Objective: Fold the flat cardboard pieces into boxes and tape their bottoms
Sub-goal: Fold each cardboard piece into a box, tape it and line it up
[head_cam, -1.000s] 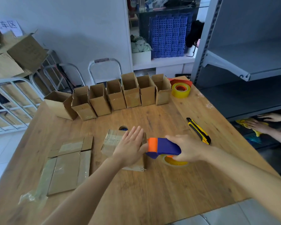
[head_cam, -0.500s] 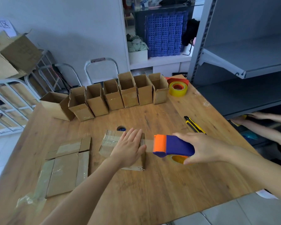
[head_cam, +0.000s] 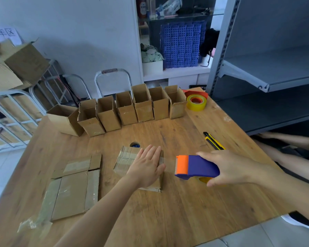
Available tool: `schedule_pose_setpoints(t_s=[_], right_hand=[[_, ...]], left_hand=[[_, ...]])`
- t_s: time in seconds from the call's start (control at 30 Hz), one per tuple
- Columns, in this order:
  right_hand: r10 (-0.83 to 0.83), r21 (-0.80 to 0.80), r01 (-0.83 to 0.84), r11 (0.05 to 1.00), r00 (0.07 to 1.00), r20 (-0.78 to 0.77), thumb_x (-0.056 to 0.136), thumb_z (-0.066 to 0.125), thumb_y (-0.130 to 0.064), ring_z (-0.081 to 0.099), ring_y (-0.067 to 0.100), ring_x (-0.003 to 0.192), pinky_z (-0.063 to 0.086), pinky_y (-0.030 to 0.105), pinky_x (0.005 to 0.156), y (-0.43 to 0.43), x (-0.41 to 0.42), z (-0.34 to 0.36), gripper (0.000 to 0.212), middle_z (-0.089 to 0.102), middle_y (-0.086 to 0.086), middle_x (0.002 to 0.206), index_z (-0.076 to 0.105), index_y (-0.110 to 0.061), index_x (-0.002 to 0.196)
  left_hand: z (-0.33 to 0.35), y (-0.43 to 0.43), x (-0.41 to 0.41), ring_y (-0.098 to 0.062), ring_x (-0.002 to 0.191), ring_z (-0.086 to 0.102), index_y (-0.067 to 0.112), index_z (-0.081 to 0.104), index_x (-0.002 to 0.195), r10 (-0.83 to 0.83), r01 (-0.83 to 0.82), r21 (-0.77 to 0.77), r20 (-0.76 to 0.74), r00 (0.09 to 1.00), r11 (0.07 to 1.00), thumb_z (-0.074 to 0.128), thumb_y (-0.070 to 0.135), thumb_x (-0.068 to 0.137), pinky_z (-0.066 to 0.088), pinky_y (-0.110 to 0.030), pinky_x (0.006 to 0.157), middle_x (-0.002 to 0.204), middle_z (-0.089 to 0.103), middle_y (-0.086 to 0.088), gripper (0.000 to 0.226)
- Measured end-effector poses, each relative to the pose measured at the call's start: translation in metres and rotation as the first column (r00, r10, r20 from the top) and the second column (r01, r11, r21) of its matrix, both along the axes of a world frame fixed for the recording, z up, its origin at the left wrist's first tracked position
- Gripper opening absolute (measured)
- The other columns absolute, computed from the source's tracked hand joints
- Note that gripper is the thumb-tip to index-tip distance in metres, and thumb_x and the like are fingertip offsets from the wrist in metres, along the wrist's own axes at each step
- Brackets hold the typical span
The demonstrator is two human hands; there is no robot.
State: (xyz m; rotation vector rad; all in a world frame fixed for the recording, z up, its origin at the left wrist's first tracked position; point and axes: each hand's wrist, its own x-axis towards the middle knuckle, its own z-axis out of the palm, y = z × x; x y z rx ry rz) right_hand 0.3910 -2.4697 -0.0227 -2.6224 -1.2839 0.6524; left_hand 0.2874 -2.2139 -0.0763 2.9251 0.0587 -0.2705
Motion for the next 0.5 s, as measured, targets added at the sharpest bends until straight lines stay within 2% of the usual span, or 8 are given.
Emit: schedule_pose_setpoints(t_s=[0.1,0.3,0.4,0.43,0.5], right_hand=[[0.001,-0.067,0.002,0.998,0.999,0.036,0.074,0.071,-0.049,0.054,0.015,0.094,0.05,0.033,0.083,0.012,-0.004,0.0,0.068,0.054,-0.004,0.104,0.04,-0.027,0.131],[0.0,-0.155,0.009,0.988,0.998,0.057,0.077,0.066,-0.035,0.055,0.021,0.079,0.05,0.038,0.071,0.039,-0.014,0.0,0.038,0.051,0.0,0.087,0.047,-0.02,0.105],[0.028,-0.223,-0.006,0.975,0.995,0.095,0.077,0.066,-0.026,0.049,0.019,0.065,0.042,0.031,0.054,0.06,-0.019,0.006,0.028,0.045,-0.002,0.077,0.044,-0.018,0.094],[0.043,-0.254,-0.013,0.967,0.992,0.115,0.076,0.065,-0.023,0.048,0.018,0.061,0.037,0.029,0.049,0.067,-0.021,0.01,0.026,0.046,-0.002,0.075,0.045,-0.017,0.093],[0.071,-0.313,-0.02,0.95,0.986,0.153,0.074,0.064,-0.017,0.054,0.02,0.061,0.036,0.026,0.046,0.081,-0.022,0.018,0.024,0.055,0.003,0.079,0.052,-0.013,0.094]], left_hand=[[-0.003,0.003,0.002,-0.018,0.148,-0.004,0.014,0.002,0.155,-0.002,0.002,-0.032,0.014,1.0,0.999,0.025,0.047,0.102,-0.004,-0.037,0.119,0.161,0.008,-0.002,0.066],[-0.008,0.0,0.006,-0.014,0.144,0.018,0.018,0.024,0.15,0.084,-0.071,-0.088,0.159,0.984,0.994,0.036,0.044,0.1,0.012,-0.035,0.12,0.154,0.029,0.002,0.058],[-0.008,-0.002,0.007,-0.014,0.143,0.02,0.018,0.026,0.149,0.109,-0.093,-0.097,0.177,0.978,0.991,0.039,0.043,0.099,0.012,-0.033,0.12,0.153,0.032,0.003,0.058],[-0.008,-0.003,0.007,-0.014,0.143,0.02,0.018,0.026,0.149,0.112,-0.096,-0.1,0.175,0.978,0.99,0.039,0.043,0.098,0.012,-0.034,0.12,0.153,0.031,0.002,0.058],[-0.008,-0.003,0.006,-0.014,0.143,0.02,0.018,0.026,0.149,0.104,-0.087,-0.101,0.175,0.979,0.991,0.038,0.043,0.098,0.012,-0.035,0.12,0.153,0.031,0.002,0.058]])
